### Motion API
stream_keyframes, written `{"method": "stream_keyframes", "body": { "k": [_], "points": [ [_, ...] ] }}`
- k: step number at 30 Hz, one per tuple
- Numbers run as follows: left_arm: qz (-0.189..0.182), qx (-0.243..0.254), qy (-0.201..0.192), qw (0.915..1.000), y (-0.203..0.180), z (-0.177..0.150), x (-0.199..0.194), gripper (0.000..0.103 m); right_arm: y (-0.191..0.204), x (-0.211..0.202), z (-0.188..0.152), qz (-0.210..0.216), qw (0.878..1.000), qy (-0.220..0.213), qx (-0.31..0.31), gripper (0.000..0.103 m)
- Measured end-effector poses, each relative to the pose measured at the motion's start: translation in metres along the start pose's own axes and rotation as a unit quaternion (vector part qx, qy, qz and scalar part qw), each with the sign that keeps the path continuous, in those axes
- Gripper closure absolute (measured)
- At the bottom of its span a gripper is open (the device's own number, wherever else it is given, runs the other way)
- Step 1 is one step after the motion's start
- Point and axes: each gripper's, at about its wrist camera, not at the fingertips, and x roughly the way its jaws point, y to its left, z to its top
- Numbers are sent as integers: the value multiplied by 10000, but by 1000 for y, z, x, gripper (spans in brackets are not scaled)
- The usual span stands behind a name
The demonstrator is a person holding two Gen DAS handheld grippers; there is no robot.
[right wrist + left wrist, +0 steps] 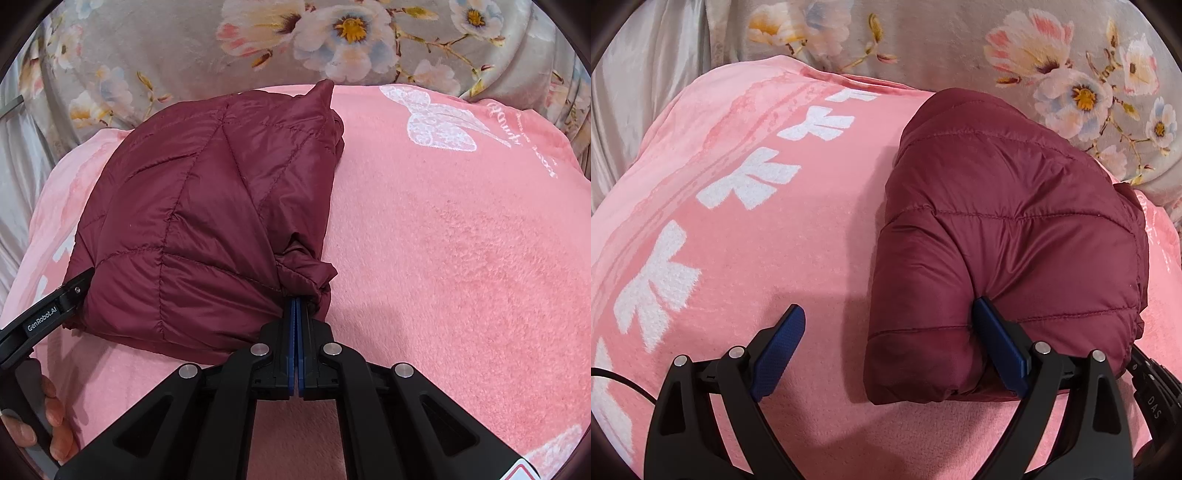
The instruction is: Fold large clothes
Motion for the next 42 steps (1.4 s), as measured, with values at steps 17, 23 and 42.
{"method": "stream_keyframes", "body": {
  "k": [17,23,42],
  "points": [
    [293,113,-23,9995,-6,0,2,6,16,2,1,-505,9981,38,-364,103],
    [503,-2,-373,9980,0,-9,-28,6,0,-26,-6,-176,9996,-216,-2,87],
    [639,579,-820,9929,-9,-158,-259,5,-2,-231,-144,-102,9887,-1277,-774,16]
  ]
}}
